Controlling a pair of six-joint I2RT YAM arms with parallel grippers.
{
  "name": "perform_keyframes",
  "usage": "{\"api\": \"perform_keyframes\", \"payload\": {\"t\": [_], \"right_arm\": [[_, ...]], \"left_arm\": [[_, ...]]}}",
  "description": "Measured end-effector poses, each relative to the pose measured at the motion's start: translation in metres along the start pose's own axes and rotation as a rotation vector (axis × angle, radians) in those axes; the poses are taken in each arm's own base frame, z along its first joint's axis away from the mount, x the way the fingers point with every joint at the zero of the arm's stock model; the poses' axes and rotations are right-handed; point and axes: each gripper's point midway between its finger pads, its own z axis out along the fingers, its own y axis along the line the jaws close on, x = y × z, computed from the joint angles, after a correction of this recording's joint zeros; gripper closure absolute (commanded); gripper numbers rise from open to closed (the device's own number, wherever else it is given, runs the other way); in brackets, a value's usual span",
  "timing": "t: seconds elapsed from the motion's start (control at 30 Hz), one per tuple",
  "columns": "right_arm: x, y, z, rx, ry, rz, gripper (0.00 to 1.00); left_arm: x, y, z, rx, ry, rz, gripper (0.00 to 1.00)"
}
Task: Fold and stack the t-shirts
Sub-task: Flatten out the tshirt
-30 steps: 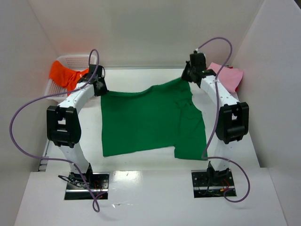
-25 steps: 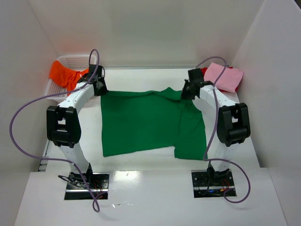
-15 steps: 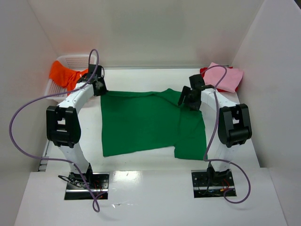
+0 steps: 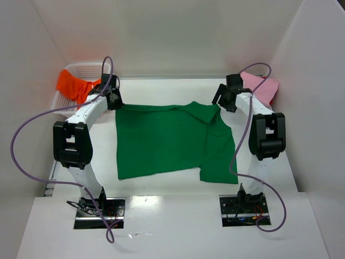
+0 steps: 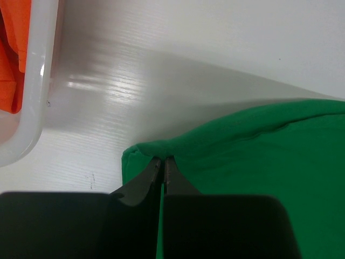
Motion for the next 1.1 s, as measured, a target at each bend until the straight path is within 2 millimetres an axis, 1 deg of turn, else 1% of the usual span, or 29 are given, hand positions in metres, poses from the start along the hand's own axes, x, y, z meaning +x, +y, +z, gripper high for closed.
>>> {"api": "perform_keyframes", "payload": {"t": [0.17, 0.23, 0.33, 0.37, 0.47, 0.5, 0.57, 0.7, 0.73, 0.8, 0.83, 0.87, 0.9, 0.93, 1.07, 1.1], "right_arm": [[0.012, 0.003, 0.021, -0.014, 0.052, -0.012, 0.31], [0.016, 0.003, 0.024, -0.021, 0.069, -0.013, 0.32], [0.017, 0.005, 0.024, -0.031, 0.073, -0.013, 0.38], [0.017, 0.006, 0.025, -0.035, 0.072, -0.013, 0.44], [0.017, 0.007, 0.024, -0.043, 0.074, -0.013, 0.56], [0.017, 0.008, 0.024, -0.047, 0.075, -0.014, 0.62], [0.017, 0.009, 0.024, -0.055, 0.076, -0.016, 0.67], [0.018, 0.011, 0.024, -0.062, 0.081, -0.012, 0.68], [0.018, 0.011, 0.024, -0.063, 0.084, -0.012, 0.62], [0.018, 0.012, 0.024, -0.067, 0.087, -0.01, 0.57], [0.018, 0.012, 0.024, -0.069, 0.088, -0.01, 0.56], [0.018, 0.013, 0.024, -0.071, 0.088, -0.009, 0.57], [0.018, 0.013, 0.024, -0.073, 0.088, -0.008, 0.61], [0.018, 0.014, 0.024, -0.074, 0.09, -0.008, 0.68], [0.019, 0.014, 0.023, -0.077, 0.093, -0.005, 0.81], [0.019, 0.014, 0.023, -0.078, 0.094, -0.005, 0.86]], "left_arm": [[0.0, 0.0, 0.0, 0.0, -0.001, 0.0, 1.0], [0.0, 0.0, 0.0, 0.0, 0.0, 0.0, 1.0], [0.0, 0.0, 0.0, 0.0, 0.0, 0.0, 1.0], [0.0, 0.0, 0.0, 0.0, 0.0, 0.0, 1.0], [0.0, 0.0, 0.0, 0.0, 0.001, 0.0, 1.0], [0.0, 0.0, 0.0, 0.0, 0.001, 0.0, 1.0], [0.0, 0.0, 0.0, 0.0, 0.001, 0.0, 1.0], [0.0, 0.0, 0.0, -0.001, 0.002, 0.0, 1.0], [0.0, 0.0, 0.0, -0.001, 0.002, 0.0, 1.0], [0.0, 0.0, 0.0, -0.001, 0.002, 0.0, 1.0], [0.0, 0.0, 0.0, -0.001, 0.002, 0.0, 1.0], [0.0, 0.0, 0.0, -0.001, 0.002, 0.0, 1.0], [0.0, 0.0, 0.0, -0.001, 0.002, 0.0, 1.0], [0.0, 0.0, 0.0, -0.001, 0.002, 0.0, 1.0], [0.001, 0.0, 0.001, -0.001, 0.005, 0.0, 1.0], [0.002, 0.0, 0.002, -0.001, 0.007, 0.0, 1.0]]}}
